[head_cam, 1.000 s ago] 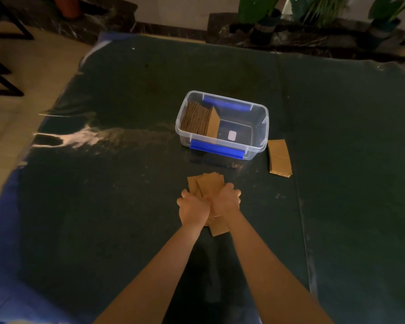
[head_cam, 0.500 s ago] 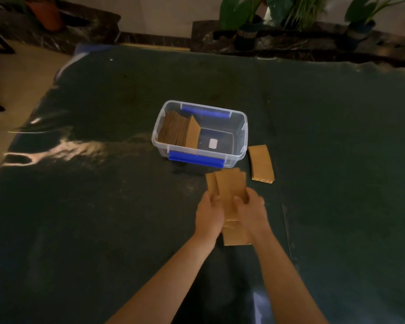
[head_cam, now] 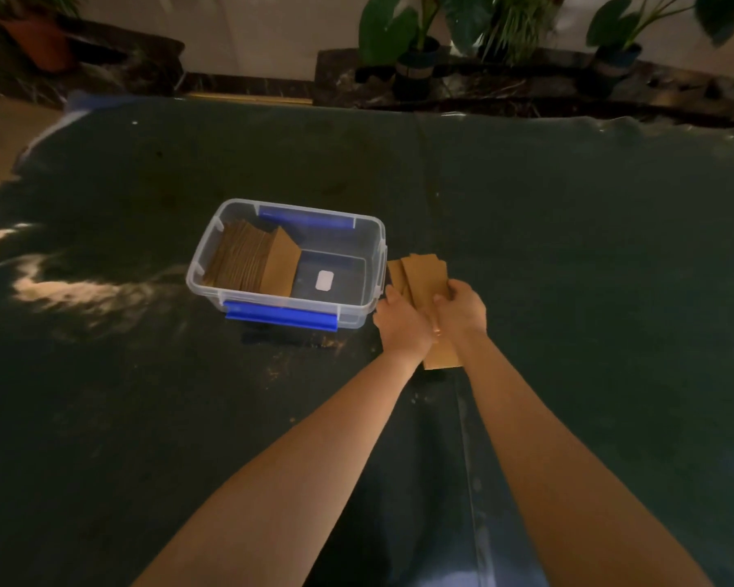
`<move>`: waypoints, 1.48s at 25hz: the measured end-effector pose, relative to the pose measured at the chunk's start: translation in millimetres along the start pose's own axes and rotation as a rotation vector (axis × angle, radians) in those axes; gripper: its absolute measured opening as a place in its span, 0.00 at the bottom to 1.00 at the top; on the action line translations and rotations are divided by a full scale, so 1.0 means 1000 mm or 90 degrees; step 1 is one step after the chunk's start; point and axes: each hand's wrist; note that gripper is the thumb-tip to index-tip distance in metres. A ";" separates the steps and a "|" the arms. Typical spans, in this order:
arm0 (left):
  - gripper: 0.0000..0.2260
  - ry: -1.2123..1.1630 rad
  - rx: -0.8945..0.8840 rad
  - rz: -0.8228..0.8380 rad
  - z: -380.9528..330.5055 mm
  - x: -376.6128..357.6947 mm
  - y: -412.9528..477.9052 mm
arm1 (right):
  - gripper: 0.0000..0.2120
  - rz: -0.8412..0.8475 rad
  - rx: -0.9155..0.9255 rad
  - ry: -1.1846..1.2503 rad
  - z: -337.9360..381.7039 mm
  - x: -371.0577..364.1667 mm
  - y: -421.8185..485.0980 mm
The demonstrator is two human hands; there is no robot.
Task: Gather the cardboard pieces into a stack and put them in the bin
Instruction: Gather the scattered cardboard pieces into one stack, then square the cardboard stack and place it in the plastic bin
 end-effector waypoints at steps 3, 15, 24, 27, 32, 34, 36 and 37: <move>0.34 0.155 0.024 0.020 0.011 -0.009 0.017 | 0.22 0.047 -0.020 -0.032 -0.009 -0.012 0.010; 0.27 0.028 -0.002 0.096 0.015 -0.013 -0.003 | 0.25 0.080 -0.024 0.139 -0.040 -0.007 -0.007; 0.41 0.355 -0.219 0.078 0.061 0.099 -0.098 | 0.37 0.186 0.084 0.121 -0.065 -0.027 -0.117; 0.47 0.475 -0.288 0.064 0.074 0.138 -0.097 | 0.43 0.288 0.231 0.103 -0.044 -0.040 -0.116; 0.50 0.482 -0.308 0.131 0.099 0.167 -0.087 | 0.37 0.334 0.306 0.147 -0.041 -0.073 -0.116; 0.49 0.445 -0.330 0.165 0.113 0.170 -0.090 | 0.36 0.324 0.318 0.165 -0.048 -0.078 -0.111; 0.48 0.404 -0.357 0.181 0.126 0.169 -0.096 | 0.34 0.327 0.342 0.172 -0.055 -0.081 -0.108; 0.47 0.384 -0.367 0.169 0.132 0.168 -0.098 | 0.33 0.331 0.354 0.173 -0.058 -0.083 -0.107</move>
Point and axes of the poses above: each hand's wrist, its own y-axis towards the middle knuckle, its own x-axis out of the back of the hand, z = x × y, and after that the axes turned 7 degrees about -y, right-handed
